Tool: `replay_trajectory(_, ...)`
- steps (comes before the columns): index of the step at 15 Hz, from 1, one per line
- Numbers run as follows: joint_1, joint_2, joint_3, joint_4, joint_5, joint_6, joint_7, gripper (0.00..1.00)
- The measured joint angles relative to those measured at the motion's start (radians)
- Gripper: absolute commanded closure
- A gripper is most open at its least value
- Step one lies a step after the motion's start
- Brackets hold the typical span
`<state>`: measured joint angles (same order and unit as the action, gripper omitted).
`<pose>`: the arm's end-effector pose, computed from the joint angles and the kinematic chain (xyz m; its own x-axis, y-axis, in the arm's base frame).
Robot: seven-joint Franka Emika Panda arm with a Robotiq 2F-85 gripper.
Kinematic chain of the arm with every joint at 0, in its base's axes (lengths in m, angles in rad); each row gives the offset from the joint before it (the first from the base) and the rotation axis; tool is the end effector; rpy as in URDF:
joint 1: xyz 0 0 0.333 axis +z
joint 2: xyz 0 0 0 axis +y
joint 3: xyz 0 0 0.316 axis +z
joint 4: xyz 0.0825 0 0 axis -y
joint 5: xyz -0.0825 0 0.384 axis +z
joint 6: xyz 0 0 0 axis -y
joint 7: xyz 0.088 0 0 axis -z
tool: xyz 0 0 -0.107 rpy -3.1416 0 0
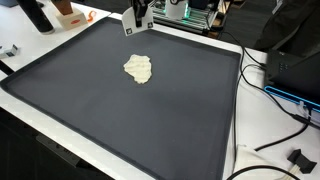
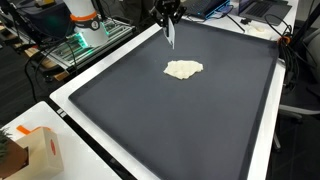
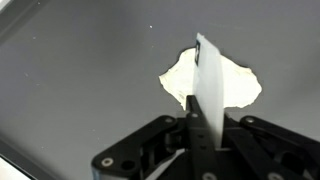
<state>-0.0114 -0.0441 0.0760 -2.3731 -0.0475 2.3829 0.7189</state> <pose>0.4967 0.0317 0.3460 0.8116 -0.5805 0.0648 -0.5814 -0.8136 -0.0065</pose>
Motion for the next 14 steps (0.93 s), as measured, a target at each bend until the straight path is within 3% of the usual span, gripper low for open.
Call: replay_trajectory(14, 0.005, 0.277, -0.083, 0.135, 0.000, 0.108, -0.135, 0.99)
